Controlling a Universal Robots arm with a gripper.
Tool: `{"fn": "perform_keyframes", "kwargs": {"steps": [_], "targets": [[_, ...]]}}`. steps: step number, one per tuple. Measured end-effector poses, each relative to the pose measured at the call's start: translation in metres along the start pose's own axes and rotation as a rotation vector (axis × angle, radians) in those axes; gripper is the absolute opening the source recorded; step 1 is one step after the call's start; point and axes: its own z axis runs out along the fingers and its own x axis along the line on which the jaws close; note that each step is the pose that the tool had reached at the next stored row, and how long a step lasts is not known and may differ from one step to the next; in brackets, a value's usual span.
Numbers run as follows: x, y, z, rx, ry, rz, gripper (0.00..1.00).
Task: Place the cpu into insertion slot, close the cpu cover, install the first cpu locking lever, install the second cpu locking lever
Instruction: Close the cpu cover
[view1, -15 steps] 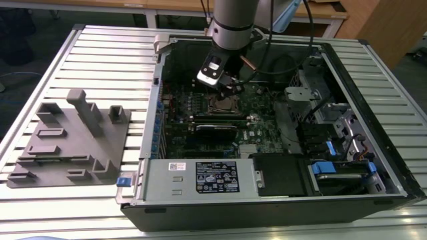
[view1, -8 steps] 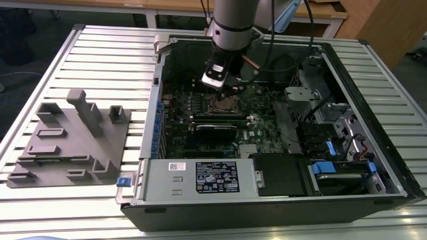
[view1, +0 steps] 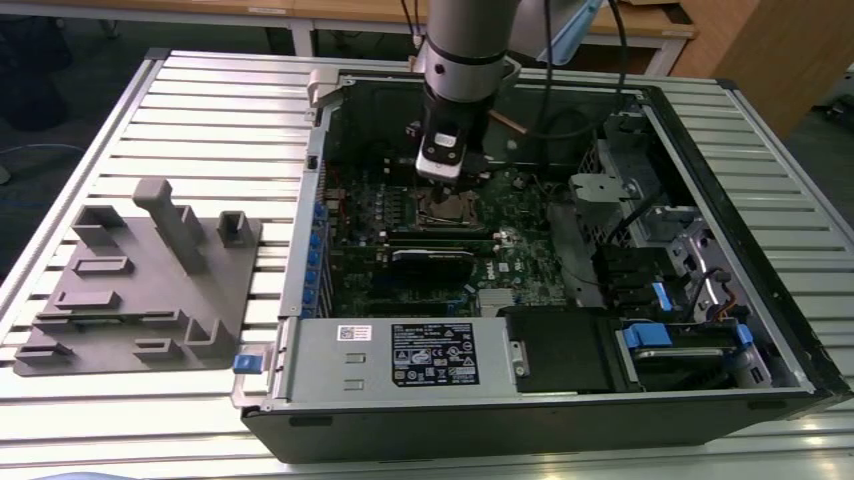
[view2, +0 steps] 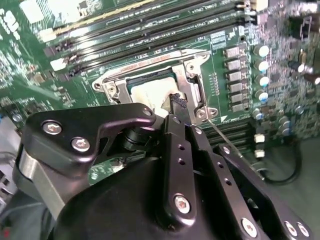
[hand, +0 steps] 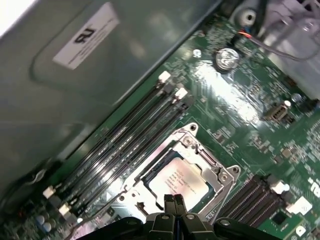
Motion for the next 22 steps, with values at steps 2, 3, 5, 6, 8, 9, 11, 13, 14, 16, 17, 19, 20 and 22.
{"fn": "perform_keyframes", "kwargs": {"steps": [2,3,5,6,8,9,11,13,14,16,17,19,20,22], "targets": [[0.0000,0.0000,0.0005,0.0006,0.0010,-0.037,0.10],[0.0000,0.0000,0.0009,0.0009,0.0014,-0.055,0.10],[0.0000,0.0000,0.0016,0.0019,0.0023,-0.091,0.10],[0.0000,0.0000,0.0019,0.0023,0.0027,-0.110,0.10],[-0.0001,0.0000,0.0026,0.0030,0.0036,-0.145,0.10],[-0.0001,-0.0001,0.0030,0.0034,0.0040,-0.163,0.10],[-0.0001,-0.0001,0.0038,0.0043,0.0049,-0.201,0.10],[-0.0001,-0.0001,0.0045,0.0051,0.0058,-0.237,0.10],[-0.0001,-0.0001,0.0049,0.0054,0.0062,-0.254,0.10],[-0.0001,-0.0001,0.0055,0.0063,0.0071,-0.290,0.10],[-0.0001,-0.0001,0.0058,0.0067,0.0075,-0.310,0.10],[-0.0001,-0.0001,0.0065,0.0075,0.0085,-0.346,0.10],[-0.0001,-0.0001,0.0069,0.0079,0.0089,-0.364,0.10],[-0.0002,-0.0002,0.0075,0.0087,0.0098,-0.400,0.10]]}}
